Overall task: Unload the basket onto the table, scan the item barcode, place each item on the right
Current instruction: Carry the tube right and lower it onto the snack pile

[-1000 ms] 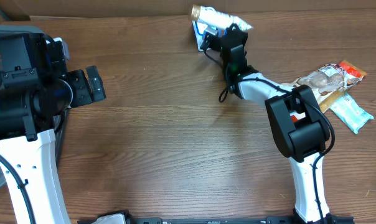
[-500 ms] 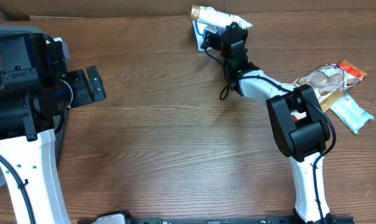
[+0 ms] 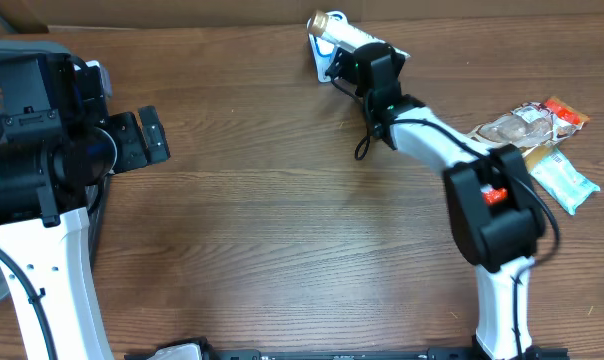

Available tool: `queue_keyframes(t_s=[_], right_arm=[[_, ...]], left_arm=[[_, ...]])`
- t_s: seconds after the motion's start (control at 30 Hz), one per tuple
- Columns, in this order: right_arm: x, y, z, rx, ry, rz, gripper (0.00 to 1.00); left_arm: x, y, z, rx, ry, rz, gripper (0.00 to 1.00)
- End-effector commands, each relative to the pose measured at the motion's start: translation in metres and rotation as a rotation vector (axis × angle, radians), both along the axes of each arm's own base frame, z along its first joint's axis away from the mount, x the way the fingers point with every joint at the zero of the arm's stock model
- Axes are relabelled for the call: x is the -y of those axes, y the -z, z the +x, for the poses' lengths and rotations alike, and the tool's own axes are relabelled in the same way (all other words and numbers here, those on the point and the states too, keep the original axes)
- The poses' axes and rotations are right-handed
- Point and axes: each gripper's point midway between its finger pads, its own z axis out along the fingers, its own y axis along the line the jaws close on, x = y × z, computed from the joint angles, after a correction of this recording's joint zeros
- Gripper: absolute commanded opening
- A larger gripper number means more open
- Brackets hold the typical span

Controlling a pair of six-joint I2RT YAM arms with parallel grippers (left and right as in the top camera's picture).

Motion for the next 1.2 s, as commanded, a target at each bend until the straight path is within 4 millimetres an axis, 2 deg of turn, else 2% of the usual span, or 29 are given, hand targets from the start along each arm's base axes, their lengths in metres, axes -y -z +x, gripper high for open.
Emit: queue_keyframes(t_s=[0.0,0.07,0.17,0.23,0.3,0.43,0.57,0.63,0.73,0.83,0.93,0.97,1.0,1.07,1.1,1.17], right_arm=[[-0.017,-0.144,-0.039,0.109,0.062,0.569,0.04],[-0.022,-0.157,-0.062,0.020,0.098,0.805,0.04],[-0.017,-0.176,-0.094,-0.130,0.220,1.166,0.04],[-0.001,-0.178,-0.113,-0.206,0.349,1.303,0.04],[0.028,-0.169,-0.130,-0.240,0.533,1.365,0.04],[0.090,-0.134,-0.156,-0.253,0.884,1.347,0.04],[0.161,-0.087,-0.193,-0.158,1.321,1.297,0.04],[0.185,-0.064,-0.209,-0.138,1.436,1.244,0.04],[0.204,-0.025,-0.228,-0.150,1.545,1.198,0.04],[0.216,0.007,-0.239,-0.153,1.594,1.180,0.04],[0.223,0.029,-0.245,-0.144,1.616,1.181,0.04],[0.225,0.032,-0.247,-0.143,1.621,1.181,0.07],[0.226,0.034,-0.248,-0.145,1.623,1.177,0.20],[0.227,0.035,-0.249,-0.168,1.600,1.160,0.56],[0.225,0.033,-0.247,-0.184,1.578,1.152,0.67],[0.219,0.026,-0.241,-0.235,1.513,1.150,0.74]], left_arm=[[0.000,0.001,0.002,0.001,-0.003,-0.010,1.00],[0.000,0.001,0.002,0.001,-0.003,-0.010,1.00],[0.000,0.001,0.002,0.001,-0.003,-0.010,1.00],[0.000,0.001,0.002,0.001,-0.003,-0.011,0.99],[0.000,0.001,0.002,0.001,-0.003,-0.010,0.99],[0.000,0.001,0.002,0.001,-0.003,-0.011,1.00],[0.000,0.001,0.002,0.001,-0.003,-0.010,1.00],[0.000,0.001,0.002,0.001,-0.003,-0.011,1.00],[0.000,0.001,0.002,0.001,-0.003,-0.010,1.00],[0.000,0.001,0.002,0.001,-0.003,-0.010,1.00],[0.000,0.001,0.002,0.001,-0.003,-0.011,1.00],[0.000,0.001,0.002,0.001,-0.003,-0.011,0.99],[0.000,0.001,0.002,0.001,-0.003,-0.011,1.00],[0.000,0.001,0.002,0.001,-0.003,-0.010,1.00],[0.000,0.001,0.002,0.001,-0.003,-0.010,1.00],[0.000,0.001,0.002,0.001,-0.003,-0.011,1.00]])
